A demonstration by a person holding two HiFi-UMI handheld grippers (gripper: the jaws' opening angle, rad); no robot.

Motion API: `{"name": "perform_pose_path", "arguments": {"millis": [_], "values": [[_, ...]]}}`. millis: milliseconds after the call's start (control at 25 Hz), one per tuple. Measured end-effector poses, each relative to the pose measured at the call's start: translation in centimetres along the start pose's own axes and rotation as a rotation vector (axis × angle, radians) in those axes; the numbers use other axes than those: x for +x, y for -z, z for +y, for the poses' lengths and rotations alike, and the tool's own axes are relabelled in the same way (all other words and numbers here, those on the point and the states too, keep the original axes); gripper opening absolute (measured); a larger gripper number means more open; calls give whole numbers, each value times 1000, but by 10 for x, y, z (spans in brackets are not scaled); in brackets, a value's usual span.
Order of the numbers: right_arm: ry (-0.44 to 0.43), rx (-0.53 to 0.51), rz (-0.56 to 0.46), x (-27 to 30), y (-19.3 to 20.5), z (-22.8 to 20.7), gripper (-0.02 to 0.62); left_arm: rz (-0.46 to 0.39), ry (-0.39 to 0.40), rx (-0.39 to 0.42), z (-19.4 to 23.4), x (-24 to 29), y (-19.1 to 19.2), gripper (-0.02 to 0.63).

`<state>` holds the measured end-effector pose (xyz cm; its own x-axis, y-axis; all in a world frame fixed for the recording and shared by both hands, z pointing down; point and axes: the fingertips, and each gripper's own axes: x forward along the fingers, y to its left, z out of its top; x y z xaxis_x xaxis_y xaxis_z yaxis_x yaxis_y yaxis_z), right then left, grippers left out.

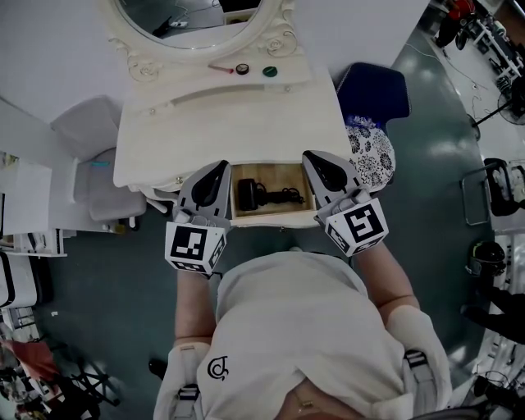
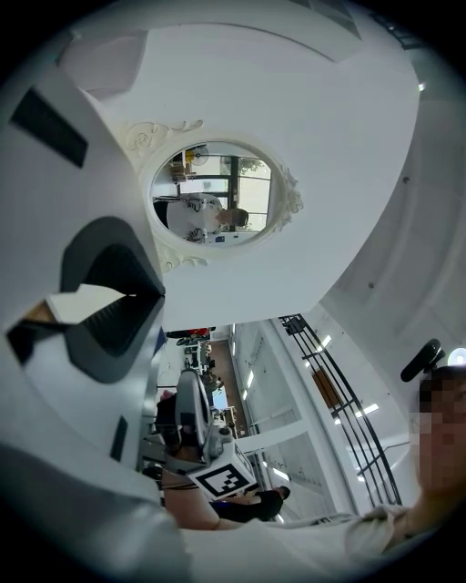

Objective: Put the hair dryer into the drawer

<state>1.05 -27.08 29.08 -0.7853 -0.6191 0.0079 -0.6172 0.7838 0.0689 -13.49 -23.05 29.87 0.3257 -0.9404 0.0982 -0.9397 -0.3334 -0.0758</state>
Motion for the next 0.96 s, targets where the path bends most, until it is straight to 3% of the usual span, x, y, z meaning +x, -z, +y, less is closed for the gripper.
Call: {"name": "perform_pose_path", "arguments": {"millis": [960], "values": [[33,23,-13,-7,13,5,5,-9,35,-3,-8,-6,4,14]]}}
